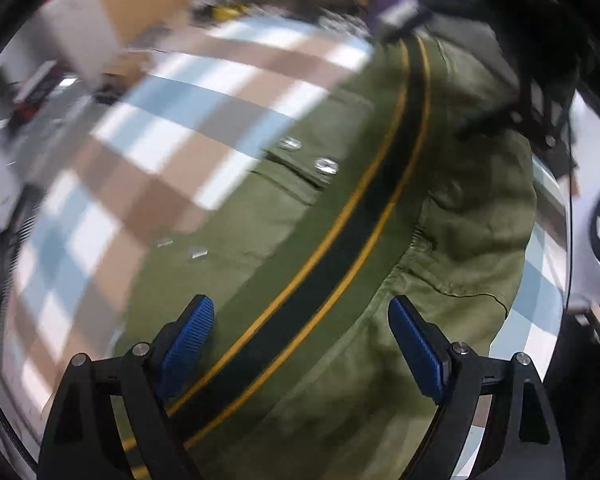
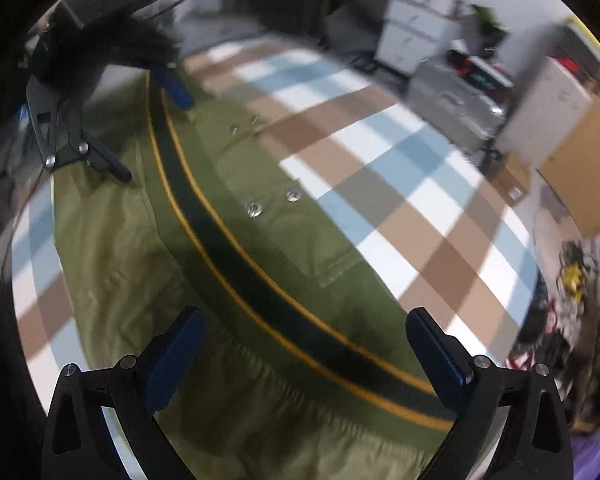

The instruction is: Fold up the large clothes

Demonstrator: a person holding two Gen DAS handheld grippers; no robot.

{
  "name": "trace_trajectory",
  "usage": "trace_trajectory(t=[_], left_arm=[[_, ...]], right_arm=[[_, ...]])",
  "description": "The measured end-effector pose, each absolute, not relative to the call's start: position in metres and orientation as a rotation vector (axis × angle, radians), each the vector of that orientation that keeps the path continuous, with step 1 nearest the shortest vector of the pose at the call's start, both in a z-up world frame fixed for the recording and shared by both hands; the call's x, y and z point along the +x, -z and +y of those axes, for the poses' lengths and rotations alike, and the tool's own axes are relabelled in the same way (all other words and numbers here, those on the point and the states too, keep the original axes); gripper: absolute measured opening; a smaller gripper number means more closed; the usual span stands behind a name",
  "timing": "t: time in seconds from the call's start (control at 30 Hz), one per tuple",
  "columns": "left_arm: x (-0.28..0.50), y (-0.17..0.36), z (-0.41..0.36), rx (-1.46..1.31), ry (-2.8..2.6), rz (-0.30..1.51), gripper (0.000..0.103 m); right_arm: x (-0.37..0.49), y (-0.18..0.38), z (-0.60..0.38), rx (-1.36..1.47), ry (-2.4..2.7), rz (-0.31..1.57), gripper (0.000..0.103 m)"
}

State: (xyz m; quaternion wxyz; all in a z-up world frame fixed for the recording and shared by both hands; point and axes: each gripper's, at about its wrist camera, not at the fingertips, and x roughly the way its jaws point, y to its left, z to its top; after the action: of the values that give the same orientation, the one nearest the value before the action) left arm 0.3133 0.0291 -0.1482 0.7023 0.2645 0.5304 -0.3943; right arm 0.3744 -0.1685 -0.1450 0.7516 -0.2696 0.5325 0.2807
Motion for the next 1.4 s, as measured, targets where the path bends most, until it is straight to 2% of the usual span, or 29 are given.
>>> trace_trajectory(t=[0.13, 0.2, 0.27, 0.3, 0.33, 0.37, 0.4, 0.43, 0.47, 0.5, 0.57, 0.63, 0.83, 1.03, 1.17, 1.3, 1.4], left_arm=[[0.328, 0.174, 0.018, 0.625, 0.909, 1.239, 0.086], [0.326, 0.173, 0.016, 0.632, 0.931, 1.22, 0.086], [0.324, 0.173, 0.017, 0.65, 0.929, 1.204, 0.078], [0.322, 0.172, 0.017, 0.656, 0.916, 1.197, 0.072], [0.319, 0.17, 0.017, 0.67, 0.902, 1.183, 0.052], [0.316, 0.168, 0.015, 0.687, 0.887, 1.172, 0.039], [0.313, 0.167, 0.014, 0.694, 0.883, 1.178, 0.033], [0.307, 0.165, 0.013, 0.701, 0.891, 1.183, 0.023], [0.301, 0.165, 0.011, 0.728, 0.885, 1.171, 0.016], [0.294, 0.164, 0.009, 0.757, 0.877, 1.165, 0.013], [0.285, 0.163, 0.007, 0.775, 0.87, 1.145, 0.007], [0.278, 0.157, 0.006, 0.784, 0.835, 1.119, 0.005], [0.261, 0.128, 0.012, 0.832, 0.689, 1.013, 0.004], [0.297, 0.089, 0.02, 0.704, 0.553, 0.968, 0.004], [0.333, 0.122, 0.012, 0.716, 0.473, 0.97, 0.004], [0.359, 0.176, 0.028, 0.648, 0.428, 1.052, 0.005], [0.361, 0.179, 0.038, 0.596, 0.408, 1.034, 0.018]], right_arm=[[0.39, 0.173, -0.162, -0.668, -0.638, 1.26, 0.099], [0.394, 0.185, -0.162, -0.662, -0.651, 1.322, 0.083], [0.392, 0.188, -0.163, -0.646, -0.662, 1.348, 0.076], [0.387, 0.185, -0.161, -0.657, -0.664, 1.335, 0.066], [0.379, 0.181, -0.159, -0.676, -0.672, 1.324, 0.061], [0.375, 0.178, -0.158, -0.691, -0.677, 1.317, 0.05], [0.368, 0.174, -0.157, -0.709, -0.669, 1.309, 0.044], [0.362, 0.172, -0.156, -0.721, -0.664, 1.302, 0.037], [0.355, 0.169, -0.154, -0.717, -0.677, 1.308, 0.012], [0.351, 0.168, -0.154, -0.719, -0.672, 1.317, 0.008], [0.341, 0.162, -0.152, -0.713, -0.659, 1.298, 0.008], [0.332, 0.154, -0.151, -0.692, -0.635, 1.27, 0.008], [0.32, 0.124, -0.149, -0.637, -0.517, 1.131, 0.006], [0.353, 0.1, -0.165, -0.493, -0.381, 0.989, 0.006], [0.396, 0.124, -0.175, -0.357, -0.286, 1.019, 0.006], [0.433, 0.189, -0.185, -0.267, -0.226, 1.155, 0.007], [0.432, 0.212, -0.179, -0.319, -0.207, 1.13, 0.009]])
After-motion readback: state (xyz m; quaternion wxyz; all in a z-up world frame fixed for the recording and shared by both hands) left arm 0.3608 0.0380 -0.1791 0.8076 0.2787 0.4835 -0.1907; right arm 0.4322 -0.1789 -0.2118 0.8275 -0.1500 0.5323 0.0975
